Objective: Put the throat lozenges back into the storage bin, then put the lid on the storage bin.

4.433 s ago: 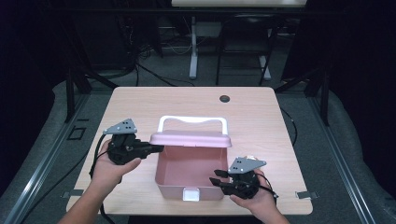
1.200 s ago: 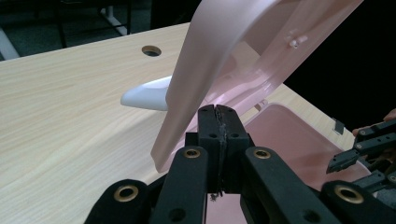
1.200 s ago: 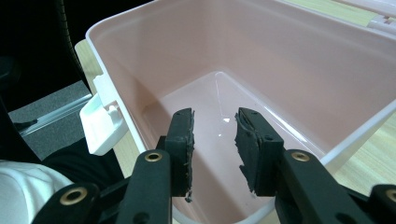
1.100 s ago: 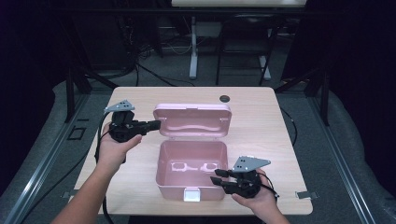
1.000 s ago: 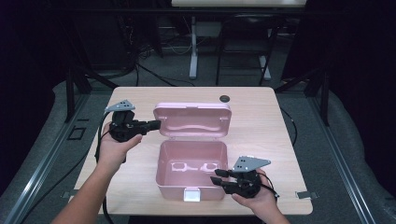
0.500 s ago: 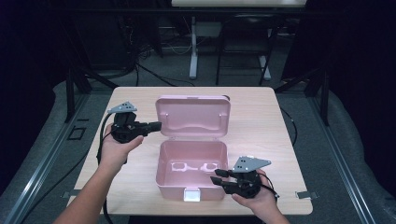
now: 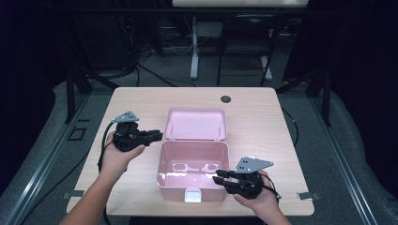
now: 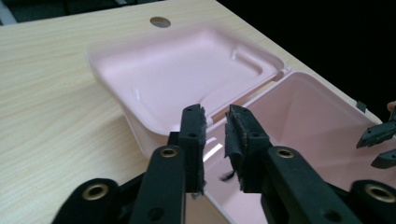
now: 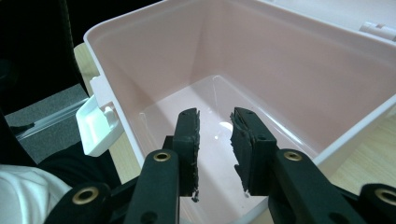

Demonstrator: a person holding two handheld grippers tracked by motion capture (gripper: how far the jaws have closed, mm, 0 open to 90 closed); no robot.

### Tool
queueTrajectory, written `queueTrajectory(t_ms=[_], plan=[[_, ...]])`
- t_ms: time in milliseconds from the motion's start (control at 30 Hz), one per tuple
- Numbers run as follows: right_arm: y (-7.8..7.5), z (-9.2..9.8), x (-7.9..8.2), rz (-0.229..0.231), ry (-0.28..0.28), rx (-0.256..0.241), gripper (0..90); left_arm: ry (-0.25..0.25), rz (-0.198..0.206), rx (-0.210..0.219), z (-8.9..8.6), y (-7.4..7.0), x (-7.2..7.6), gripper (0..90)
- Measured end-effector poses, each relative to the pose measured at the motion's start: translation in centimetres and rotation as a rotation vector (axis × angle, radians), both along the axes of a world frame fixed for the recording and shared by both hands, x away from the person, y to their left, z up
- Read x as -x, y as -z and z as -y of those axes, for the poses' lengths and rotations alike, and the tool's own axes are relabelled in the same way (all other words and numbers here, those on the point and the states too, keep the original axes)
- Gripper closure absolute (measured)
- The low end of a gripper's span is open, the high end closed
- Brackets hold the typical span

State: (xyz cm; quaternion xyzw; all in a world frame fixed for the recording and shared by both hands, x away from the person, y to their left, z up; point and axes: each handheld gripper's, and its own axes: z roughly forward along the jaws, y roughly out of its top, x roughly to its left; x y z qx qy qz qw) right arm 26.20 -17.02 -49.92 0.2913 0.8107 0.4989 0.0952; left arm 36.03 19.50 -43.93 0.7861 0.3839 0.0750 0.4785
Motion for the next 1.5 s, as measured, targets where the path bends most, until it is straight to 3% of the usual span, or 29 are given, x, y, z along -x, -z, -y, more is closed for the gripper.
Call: queueTrajectory(t_ms=[100, 467, 667, 767, 967, 1033, 1133, 1200, 1333, 1500], plan=[[0.1, 0.1, 0.0, 0.000, -0.009, -0.022, 71.3, -0.007, -0.004, -0.002, -0.2, 0.6, 0.1, 73.8], [0.1, -0.1, 0.1, 0.005, -0.009, -0.014, 67.2, -0.020, -0.005, 0.004, -0.6, 2.3, 1.0, 67.7], [-0.5, -0.4, -0.1, -0.035, -0.013, -0.018, 61.6, -0.049, 0.018, 0.030, -1.1, 2.6, 1.0, 62.4], [-1.0, -0.5, 0.0, -0.021, -0.013, -0.017, 58.0, -0.051, 0.021, 0.049, -1.2, 2.6, 1.1, 59.6], [-2.0, -0.2, 0.0, 0.003, -0.014, -0.008, 50.5, -0.017, 0.046, 0.009, -1.3, 2.3, 1.4, 55.3], [-2.5, 0.1, -0.2, 0.015, -0.009, -0.001, 46.3, -0.025, 0.086, -0.014, -1.8, 1.9, 1.7, 52.3], [-2.8, 0.3, -0.4, 0.030, 0.003, -0.002, 43.9, -0.040, 0.112, -0.033, -2.1, 1.6, 1.8, 49.5], [-3.4, 0.9, -0.9, 0.041, 0.025, -0.009, 40.9, -0.052, 0.122, -0.014, -2.5, 1.4, 2.1, 47.6], [-3.7, 1.4, -1.3, 0.024, 0.019, 0.001, 41.0, -0.056, 0.120, -0.013, -3.2, 1.3, 2.4, 47.3], [-4.0, 2.0, -1.9, 0.008, 0.038, 0.034, 39.6, -0.062, 0.111, -0.049, -3.7, 1.5, 2.7, 46.5]])
